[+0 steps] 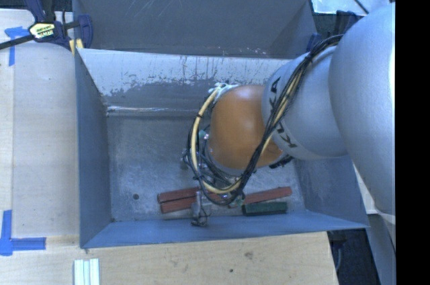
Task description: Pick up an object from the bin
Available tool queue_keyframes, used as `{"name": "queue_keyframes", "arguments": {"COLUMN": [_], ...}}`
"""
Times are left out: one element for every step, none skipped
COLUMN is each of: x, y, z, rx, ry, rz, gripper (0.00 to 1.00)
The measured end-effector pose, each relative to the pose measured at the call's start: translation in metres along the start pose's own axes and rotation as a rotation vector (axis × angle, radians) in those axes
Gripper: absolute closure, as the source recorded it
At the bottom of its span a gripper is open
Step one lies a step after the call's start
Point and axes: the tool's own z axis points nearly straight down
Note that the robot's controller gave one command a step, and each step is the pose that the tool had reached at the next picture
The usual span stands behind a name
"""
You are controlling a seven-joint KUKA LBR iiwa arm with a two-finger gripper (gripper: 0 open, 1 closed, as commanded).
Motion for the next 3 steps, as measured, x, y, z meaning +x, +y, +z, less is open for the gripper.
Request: {"name": "queue_keyframes", "arguments": {"x": [-0.0109,-0.0109,-0.0108], "y": [0.0045,0.0045,0.0045], "z": [-0.0016,-0.0016,-0.0032], "rx": [0.000,0.000,0.000], "ry": [0.005,0.005,0.004], "rz": [-0.142,-0.142,-0.142], "gripper": [1.00,1.00,1.00]}}
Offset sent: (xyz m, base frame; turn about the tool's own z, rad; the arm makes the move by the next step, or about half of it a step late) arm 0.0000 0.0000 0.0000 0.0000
